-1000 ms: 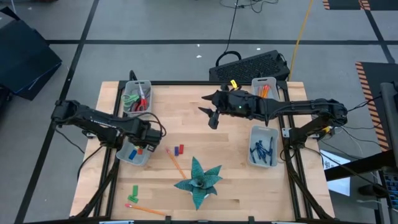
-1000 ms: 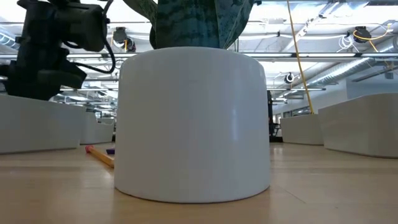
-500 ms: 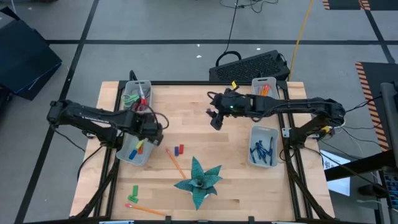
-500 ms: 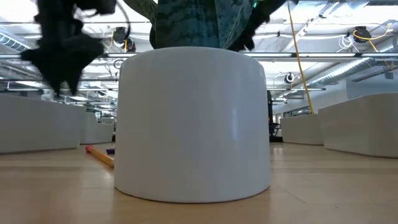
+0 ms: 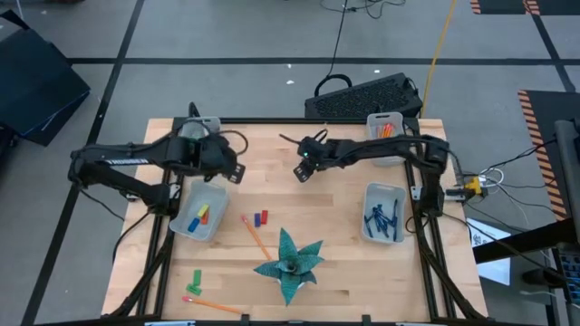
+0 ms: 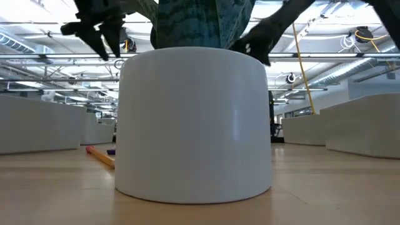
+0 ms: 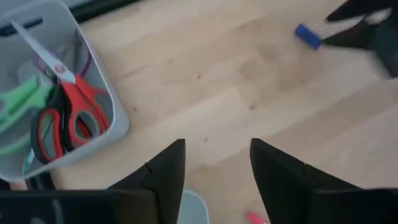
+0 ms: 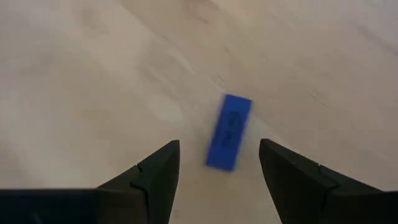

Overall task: Sort crayons/erasers/pens/pencils in bins
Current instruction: Put the blue eraser into the bottom left gray bin

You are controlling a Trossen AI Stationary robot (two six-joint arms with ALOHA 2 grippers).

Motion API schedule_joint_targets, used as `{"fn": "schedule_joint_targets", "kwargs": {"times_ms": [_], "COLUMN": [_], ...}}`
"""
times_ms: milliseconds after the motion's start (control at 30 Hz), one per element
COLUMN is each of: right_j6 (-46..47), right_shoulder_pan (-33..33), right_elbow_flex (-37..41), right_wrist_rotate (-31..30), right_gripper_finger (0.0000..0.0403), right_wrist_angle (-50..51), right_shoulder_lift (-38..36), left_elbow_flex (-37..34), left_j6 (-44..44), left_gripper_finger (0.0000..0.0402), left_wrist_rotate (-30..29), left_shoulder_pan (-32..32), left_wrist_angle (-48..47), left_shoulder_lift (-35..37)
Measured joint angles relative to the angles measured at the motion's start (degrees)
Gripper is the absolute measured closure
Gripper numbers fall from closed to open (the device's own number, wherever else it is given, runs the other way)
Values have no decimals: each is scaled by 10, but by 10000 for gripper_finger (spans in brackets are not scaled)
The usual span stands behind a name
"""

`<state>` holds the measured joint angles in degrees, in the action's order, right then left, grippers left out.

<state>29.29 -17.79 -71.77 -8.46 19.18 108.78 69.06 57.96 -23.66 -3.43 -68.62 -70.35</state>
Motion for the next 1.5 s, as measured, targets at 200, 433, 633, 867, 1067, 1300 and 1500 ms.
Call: {"fn": "schedule_joint_targets", "kwargs": {"times_ms": [200, 433, 633, 867, 1067, 1300, 1500], "right_j6": [28, -3, -22, -37, -93, -226, -365], "right_shoulder_pan": [-18, -21, -20, -16, -16, -6, 24], "right_elbow_flex": [-1, 5, 28, 73, 84, 89, 87], "right_wrist_rotate": [-17, -23, -28, -33, -25, -1, 2], "right_gripper_finger": [190, 194, 234, 295, 332, 334, 336], "right_wrist_angle": [-20, -37, -53, -55, -68, -106, -140], "right_shoulder_lift": [47, 49, 46, 46, 32, -48, -149], "left_elbow_flex": [23, 24, 24, 25, -33, -200, -325], "left_j6": [-51, -73, -104, -151, -171, -105, 35], "left_gripper_finger": [222, 222, 222, 222, 222, 222, 211], "left_wrist_rotate": [0, 1, 27, 153, 167, 247, 357], "left_shoulder_pan": [-33, -53, -73, -70, -80, -137, -178], "left_wrist_angle": [19, 26, 69, 277, 285, 490, 775], "left_shoulder_lift": [0, 0, 0, 0, 14, 53, 23]}}
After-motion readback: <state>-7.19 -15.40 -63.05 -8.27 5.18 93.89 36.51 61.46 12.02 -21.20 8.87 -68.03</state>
